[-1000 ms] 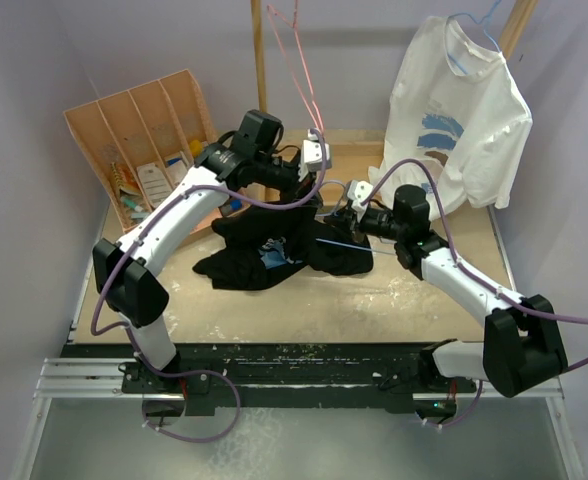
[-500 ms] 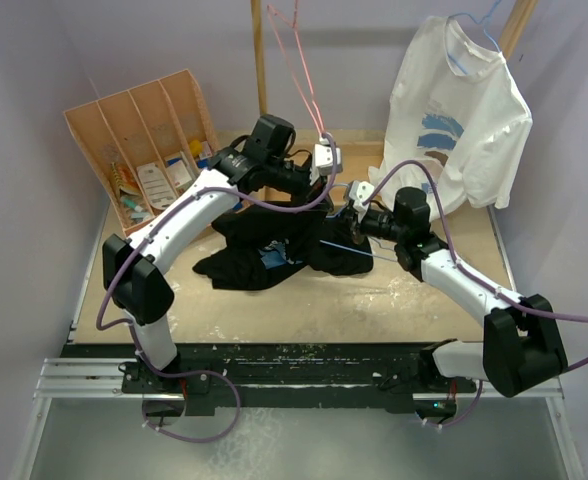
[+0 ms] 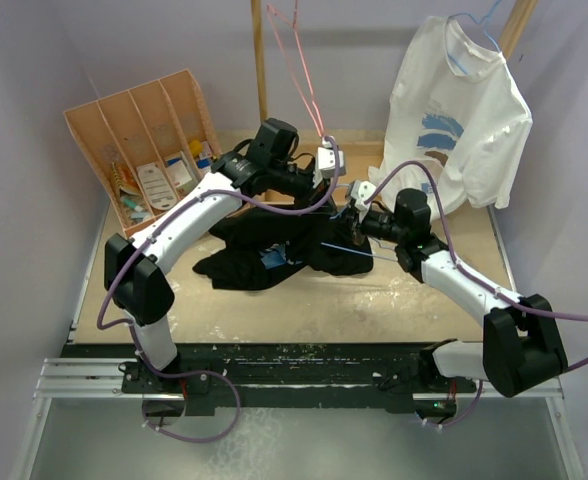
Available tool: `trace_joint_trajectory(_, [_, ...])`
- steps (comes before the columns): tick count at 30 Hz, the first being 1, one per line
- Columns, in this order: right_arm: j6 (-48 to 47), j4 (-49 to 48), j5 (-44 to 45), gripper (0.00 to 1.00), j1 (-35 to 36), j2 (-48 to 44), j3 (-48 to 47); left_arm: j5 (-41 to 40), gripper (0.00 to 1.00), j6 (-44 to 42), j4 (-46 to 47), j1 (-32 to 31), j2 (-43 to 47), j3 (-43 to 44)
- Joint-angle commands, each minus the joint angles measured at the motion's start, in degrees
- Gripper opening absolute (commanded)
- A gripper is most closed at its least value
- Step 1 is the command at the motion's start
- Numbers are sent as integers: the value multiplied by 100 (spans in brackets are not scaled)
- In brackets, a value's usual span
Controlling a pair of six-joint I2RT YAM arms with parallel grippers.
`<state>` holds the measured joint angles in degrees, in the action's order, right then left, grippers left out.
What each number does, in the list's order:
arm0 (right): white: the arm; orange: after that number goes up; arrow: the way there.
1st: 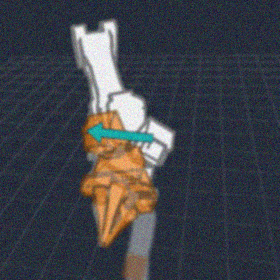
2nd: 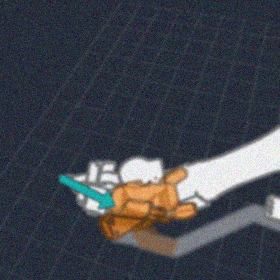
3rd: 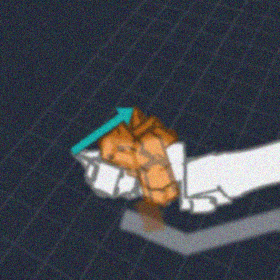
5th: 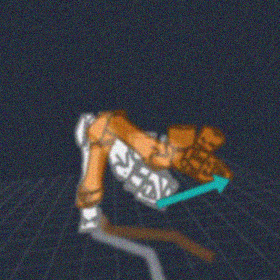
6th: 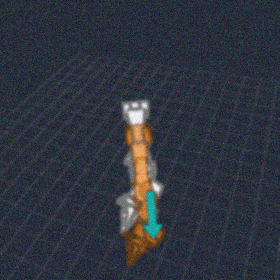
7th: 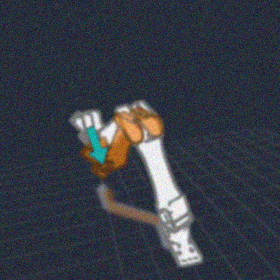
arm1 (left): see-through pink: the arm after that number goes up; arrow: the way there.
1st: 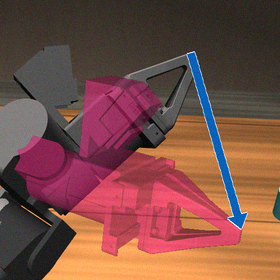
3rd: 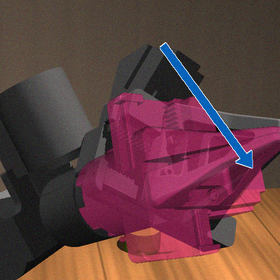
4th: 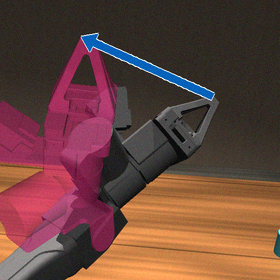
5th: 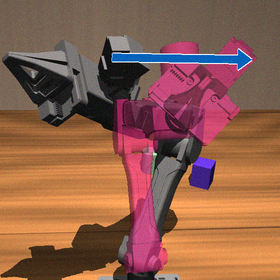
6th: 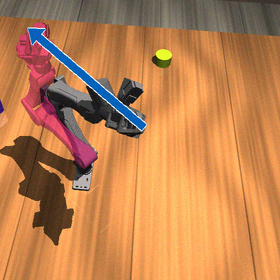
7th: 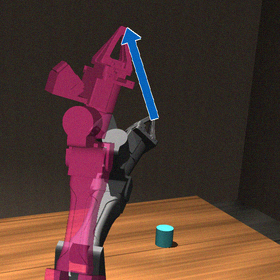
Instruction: Place the t-shirt on the hanger
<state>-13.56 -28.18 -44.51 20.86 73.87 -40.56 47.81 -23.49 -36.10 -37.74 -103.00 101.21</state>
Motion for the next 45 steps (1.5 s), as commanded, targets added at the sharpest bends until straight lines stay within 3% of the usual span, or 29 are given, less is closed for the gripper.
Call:
trace_joint_trajectory(1, [29, -661, -229, 0, 102, -250, -64, 238, 3, 41, 230, -275, 44, -107])
trace_joint_trajectory(5, [-83, -522, -173, 0, 102, -318, -68, 97, 17, -145, 83, -273, 135, -253])
trace_joint_trajectory(11, [-18, -696, -180, 0, 102, -316, -14, -166, 29, -313, 46, -278, 404, -641])
trace_joint_trajectory(16, [48, -822, -207, 0, 102, -275, -31, -182, 55, -279, 95, -278, 551, -681])
trace_joint_trajectory(22, [52, -886, -189, 0, 102, -229, 12, -560, 65, -346, 111, -175, 741, -493])
trace_joint_trajectory(33, [104, -988, -242, 0, 102, -92, 28, -116, 67, -1423, -1197, 598, 684, 14])
trace_joint_trajectory(45, [81, -933, -232, 0, 98, -75, 30, 211, 41, -1881, -1631, 926, 557, -45])
